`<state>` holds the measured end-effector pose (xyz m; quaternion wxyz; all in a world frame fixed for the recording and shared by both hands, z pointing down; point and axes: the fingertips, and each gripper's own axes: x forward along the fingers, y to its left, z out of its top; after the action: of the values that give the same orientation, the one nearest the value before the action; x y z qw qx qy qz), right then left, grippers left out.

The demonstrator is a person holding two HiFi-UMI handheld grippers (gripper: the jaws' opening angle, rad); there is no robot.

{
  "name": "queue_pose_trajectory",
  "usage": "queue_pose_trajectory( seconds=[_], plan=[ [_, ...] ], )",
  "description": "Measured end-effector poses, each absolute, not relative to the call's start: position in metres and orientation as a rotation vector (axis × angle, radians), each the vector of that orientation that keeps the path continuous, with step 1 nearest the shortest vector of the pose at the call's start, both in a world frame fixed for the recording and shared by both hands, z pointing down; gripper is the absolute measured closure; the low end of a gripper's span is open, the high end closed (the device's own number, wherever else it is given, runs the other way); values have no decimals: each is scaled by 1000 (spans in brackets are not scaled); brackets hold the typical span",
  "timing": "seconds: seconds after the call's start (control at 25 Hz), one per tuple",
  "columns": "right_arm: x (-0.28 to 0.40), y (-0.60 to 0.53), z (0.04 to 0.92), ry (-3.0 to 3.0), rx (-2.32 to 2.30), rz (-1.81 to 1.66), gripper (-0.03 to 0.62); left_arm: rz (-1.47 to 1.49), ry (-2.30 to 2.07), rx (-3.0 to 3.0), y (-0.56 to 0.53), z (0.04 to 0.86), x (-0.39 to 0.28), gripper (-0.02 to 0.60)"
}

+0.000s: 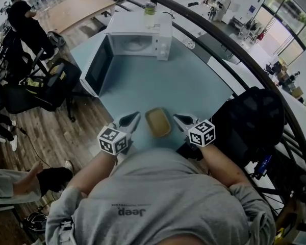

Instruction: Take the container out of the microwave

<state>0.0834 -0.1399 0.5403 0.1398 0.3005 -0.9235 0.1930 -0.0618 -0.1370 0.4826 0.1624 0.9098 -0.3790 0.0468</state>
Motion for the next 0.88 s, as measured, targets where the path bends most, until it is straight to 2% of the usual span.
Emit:
queue_pose_trajectory(
  seconds=[0.88],
  plan=[
    [77,-129,542,-2647,828,522,591,124,-1097,2589,-126,479,-68,563]
  ],
)
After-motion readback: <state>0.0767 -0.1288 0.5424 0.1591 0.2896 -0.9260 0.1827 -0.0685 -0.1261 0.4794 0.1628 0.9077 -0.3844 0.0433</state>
